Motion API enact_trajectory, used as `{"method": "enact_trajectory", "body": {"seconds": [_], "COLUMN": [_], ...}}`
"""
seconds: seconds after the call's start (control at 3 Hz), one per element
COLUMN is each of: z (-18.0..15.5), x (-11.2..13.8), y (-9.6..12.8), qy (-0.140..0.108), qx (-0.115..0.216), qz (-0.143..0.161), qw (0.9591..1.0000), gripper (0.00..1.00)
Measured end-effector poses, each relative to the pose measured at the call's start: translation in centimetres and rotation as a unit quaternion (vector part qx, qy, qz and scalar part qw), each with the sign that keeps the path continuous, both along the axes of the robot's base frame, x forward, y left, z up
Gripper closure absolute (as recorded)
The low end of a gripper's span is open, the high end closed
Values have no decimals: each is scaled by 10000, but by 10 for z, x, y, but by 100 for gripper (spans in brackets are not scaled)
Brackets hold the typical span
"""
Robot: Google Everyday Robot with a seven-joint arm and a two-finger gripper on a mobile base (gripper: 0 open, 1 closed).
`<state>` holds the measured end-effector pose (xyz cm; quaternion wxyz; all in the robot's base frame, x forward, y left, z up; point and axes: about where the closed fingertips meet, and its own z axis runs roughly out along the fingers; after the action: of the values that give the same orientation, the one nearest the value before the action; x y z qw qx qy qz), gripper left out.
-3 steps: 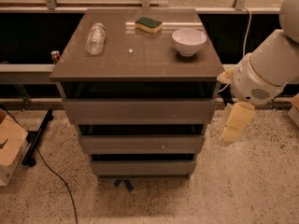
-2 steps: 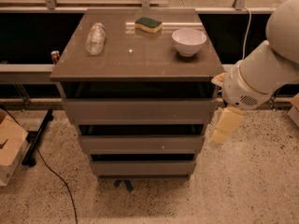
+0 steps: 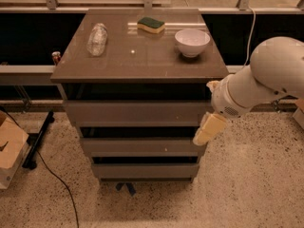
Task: Open top drawer
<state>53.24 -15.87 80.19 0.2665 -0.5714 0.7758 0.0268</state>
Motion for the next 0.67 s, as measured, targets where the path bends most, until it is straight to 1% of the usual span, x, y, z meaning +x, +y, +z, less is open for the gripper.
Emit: {"method": "enact_trajectory", "body": {"seconds": [0.67], "z": [-46], "x": [45], "y": [14], "qy": [-20], "qx": [470], "qz": [-264], "qw": [9985], "gripper": [0]}}
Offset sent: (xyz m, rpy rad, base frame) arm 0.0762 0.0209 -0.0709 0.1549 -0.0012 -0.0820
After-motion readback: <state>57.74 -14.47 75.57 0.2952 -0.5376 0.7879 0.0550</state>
